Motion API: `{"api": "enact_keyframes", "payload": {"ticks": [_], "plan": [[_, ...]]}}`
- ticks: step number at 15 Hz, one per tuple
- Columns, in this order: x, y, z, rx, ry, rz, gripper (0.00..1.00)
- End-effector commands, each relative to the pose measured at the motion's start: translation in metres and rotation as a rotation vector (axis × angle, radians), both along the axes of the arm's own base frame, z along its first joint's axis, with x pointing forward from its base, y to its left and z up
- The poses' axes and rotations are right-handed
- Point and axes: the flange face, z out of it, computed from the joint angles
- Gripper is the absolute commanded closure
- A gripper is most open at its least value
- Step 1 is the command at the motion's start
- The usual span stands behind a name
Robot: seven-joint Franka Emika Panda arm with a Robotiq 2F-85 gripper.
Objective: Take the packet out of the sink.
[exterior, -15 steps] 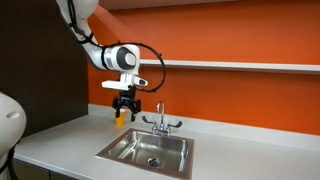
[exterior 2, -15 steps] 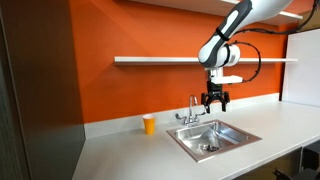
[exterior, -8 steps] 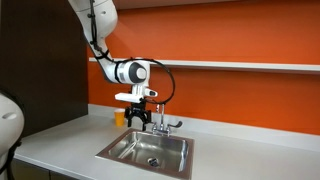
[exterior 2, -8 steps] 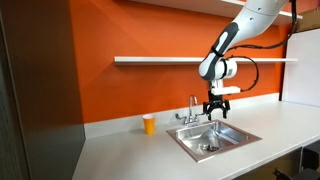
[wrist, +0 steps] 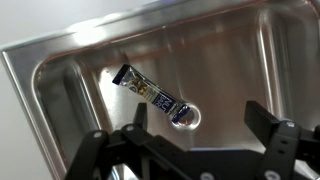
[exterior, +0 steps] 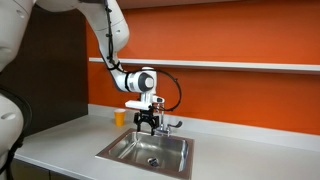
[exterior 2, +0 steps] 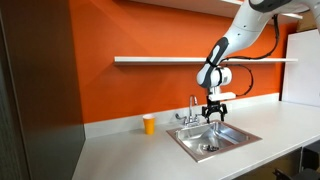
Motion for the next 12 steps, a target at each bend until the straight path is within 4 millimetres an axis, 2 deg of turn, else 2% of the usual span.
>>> {"api": "enact_keyframes", "payload": {"ticks": [1,12], "plan": [[0.020,-0.009,-0.022,-0.014,0.003,0.010,0.00],[0.034,-0.023,-0.077,-0.007,0.050,-0.002,0.00]]}}
